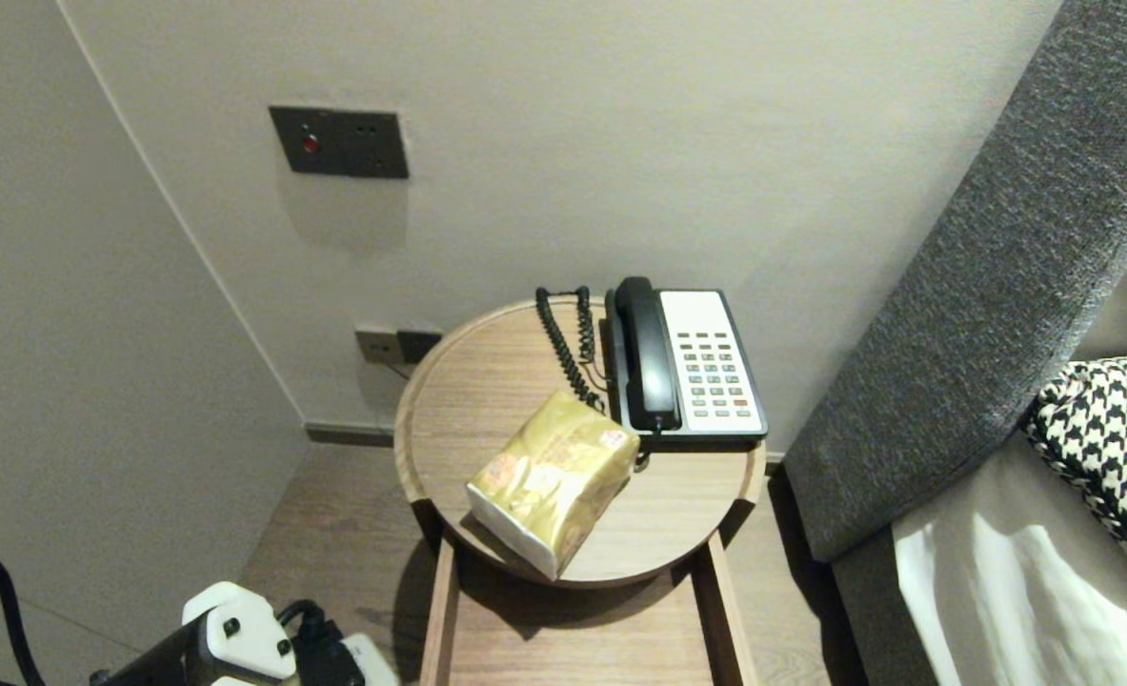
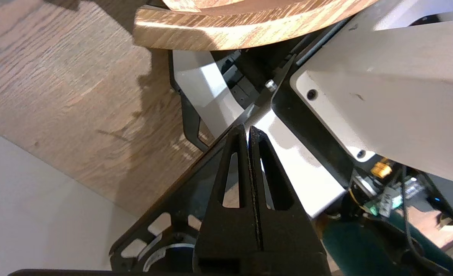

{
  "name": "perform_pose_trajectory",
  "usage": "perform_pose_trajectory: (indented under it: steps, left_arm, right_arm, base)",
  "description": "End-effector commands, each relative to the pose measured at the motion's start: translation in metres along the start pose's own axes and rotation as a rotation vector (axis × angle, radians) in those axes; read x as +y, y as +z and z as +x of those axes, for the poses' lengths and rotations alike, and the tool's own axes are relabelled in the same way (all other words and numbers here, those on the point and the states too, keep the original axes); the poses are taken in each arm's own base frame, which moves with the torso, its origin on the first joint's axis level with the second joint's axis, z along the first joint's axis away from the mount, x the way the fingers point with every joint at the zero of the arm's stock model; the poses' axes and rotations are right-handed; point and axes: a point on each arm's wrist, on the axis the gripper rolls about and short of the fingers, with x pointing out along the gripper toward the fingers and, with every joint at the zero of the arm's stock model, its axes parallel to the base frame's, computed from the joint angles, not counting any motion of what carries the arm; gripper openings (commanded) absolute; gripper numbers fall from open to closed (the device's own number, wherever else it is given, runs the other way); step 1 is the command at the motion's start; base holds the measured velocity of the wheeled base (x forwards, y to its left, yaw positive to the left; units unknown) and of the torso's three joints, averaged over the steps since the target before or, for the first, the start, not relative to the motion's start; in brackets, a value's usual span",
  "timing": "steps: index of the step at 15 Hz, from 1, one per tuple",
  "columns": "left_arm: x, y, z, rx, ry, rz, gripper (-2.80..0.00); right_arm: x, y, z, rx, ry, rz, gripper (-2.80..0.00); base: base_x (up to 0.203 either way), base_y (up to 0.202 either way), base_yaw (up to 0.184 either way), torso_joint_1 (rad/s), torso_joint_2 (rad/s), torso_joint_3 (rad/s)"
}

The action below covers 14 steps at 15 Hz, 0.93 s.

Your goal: Close the nightstand drawer

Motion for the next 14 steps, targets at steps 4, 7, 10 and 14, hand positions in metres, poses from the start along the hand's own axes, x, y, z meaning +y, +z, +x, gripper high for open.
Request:
perform_pose_trajectory:
  steps: [4,7,10,14]
  left_arm:
    - [-0.001,0.000,0.016,0.059,0.011,0.000,-2.80]
    - [-0.003,0.007,0.027,0.060,0.011,-0.007,-2.80]
    - [-0.003,0.008,0.033,0.051,0.009,-0.007,-2.80]
    - [-0.003,0.009,0.038,0.023,0.009,-0.034,-2.80]
  right_arm:
    - [-0.001,-0.011,0.002,0.039,-0.002,0.000,-2.80]
    - [-0.001,-0.011,0.002,0.040,-0.002,-0.001,-2.80]
    - [-0.001,-0.011,0.002,0.040,-0.002,0.000,-2.80]
    - [-0.001,-0.011,0.002,0.039,-0.002,0.000,-2.80]
  base:
    - [0.000,0.000,0.000,0.000,0.00,0.000]
    - [0.000,0.000,0.000,0.000,0.00,0.000]
    - [0.000,0.000,0.000,0.000,0.00,0.000]
    - [0.000,0.000,0.000,0.000,0.00,0.000]
